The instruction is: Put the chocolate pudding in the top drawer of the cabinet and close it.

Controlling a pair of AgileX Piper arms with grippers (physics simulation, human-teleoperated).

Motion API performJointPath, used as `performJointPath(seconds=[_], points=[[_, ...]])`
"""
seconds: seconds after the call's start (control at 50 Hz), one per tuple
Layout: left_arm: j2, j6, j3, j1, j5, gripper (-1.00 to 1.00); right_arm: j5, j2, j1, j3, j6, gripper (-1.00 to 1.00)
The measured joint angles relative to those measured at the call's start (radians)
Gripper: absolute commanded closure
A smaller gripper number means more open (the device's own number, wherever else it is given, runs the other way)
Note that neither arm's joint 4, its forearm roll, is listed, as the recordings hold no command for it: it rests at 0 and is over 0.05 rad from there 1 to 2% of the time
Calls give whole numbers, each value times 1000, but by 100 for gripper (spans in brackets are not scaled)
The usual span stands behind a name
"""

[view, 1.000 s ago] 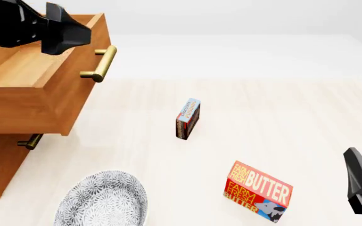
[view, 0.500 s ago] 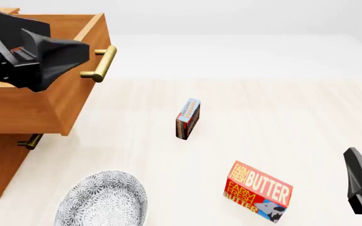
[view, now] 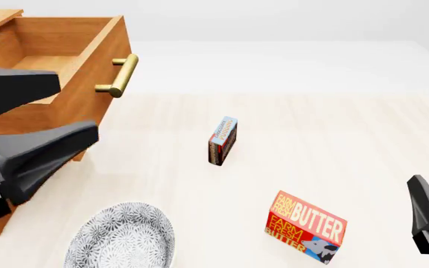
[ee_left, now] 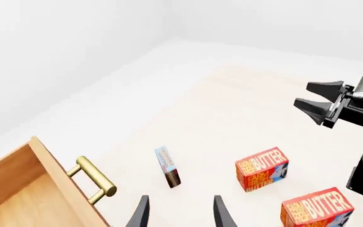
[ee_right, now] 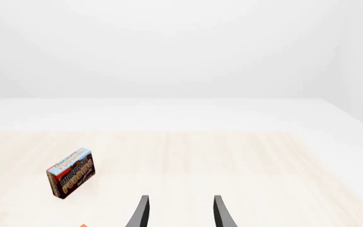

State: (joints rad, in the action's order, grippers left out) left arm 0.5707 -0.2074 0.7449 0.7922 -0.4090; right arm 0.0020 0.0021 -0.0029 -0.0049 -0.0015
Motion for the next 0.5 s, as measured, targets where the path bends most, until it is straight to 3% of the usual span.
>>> performJointPath(seconds=[0.28,0.5], points=[[-81,-24,-194,107,186,-100,0,0,0,0,0,-100],[-120,14,-325,139,338,-100,0,0,0,0,0,-100]])
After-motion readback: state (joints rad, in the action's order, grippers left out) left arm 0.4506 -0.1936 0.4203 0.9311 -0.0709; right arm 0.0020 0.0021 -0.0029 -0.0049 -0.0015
